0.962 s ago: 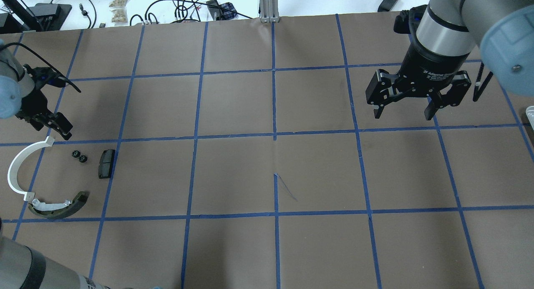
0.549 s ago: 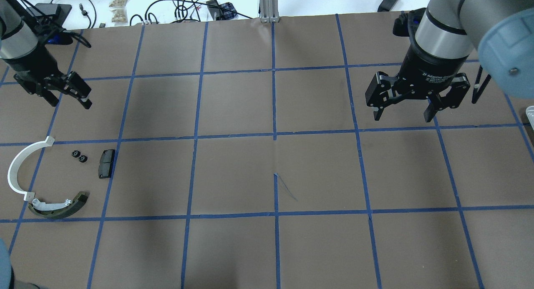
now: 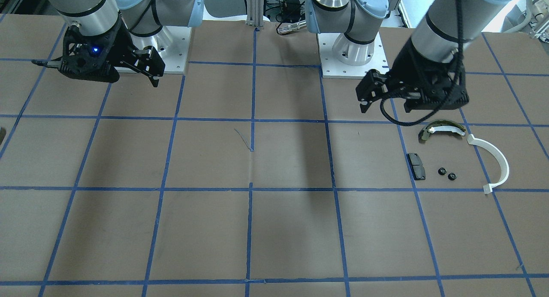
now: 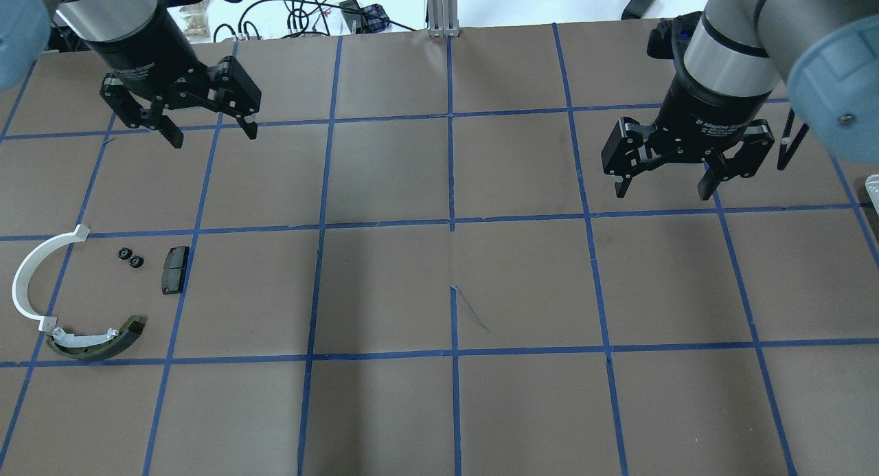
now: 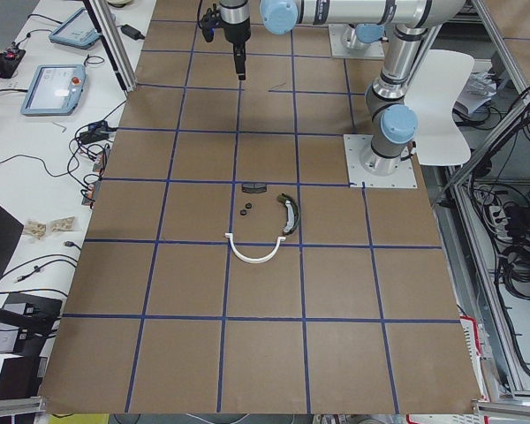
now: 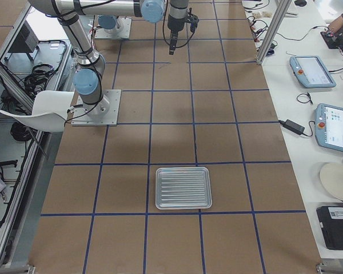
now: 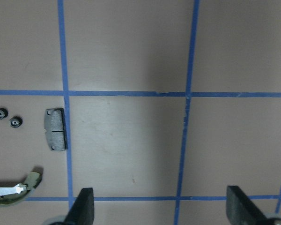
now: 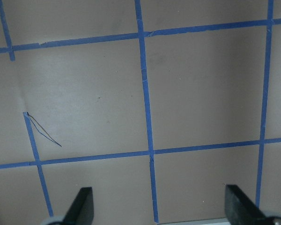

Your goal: Place bearing gear from tray to pile

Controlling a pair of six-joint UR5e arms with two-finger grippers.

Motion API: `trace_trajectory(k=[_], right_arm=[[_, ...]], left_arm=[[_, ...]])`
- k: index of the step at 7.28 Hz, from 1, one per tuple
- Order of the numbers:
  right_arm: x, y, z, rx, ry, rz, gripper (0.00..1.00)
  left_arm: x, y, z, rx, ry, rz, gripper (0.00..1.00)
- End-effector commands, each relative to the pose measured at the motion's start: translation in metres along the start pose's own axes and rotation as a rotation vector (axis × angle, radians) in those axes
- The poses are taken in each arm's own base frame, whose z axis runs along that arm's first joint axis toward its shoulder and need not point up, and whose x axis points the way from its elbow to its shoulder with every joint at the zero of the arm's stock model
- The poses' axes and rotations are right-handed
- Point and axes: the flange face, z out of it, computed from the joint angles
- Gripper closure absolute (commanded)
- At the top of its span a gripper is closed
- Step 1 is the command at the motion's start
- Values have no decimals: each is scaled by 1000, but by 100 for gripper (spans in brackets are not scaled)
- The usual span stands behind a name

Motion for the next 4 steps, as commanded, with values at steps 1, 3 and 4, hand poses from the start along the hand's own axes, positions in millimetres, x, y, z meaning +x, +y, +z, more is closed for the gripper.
trace_trajectory(k=[1,3,4], right_arm=[[0,0,1,0,0,0,0],[0,0,0,2,-1,0,0],[0,0,0,1,3,0,0]], left_arm=[[29,27,-11,25,20,33,0],[26,52,0,13,9,75,0],[26,58,-2,81,7,81,0]])
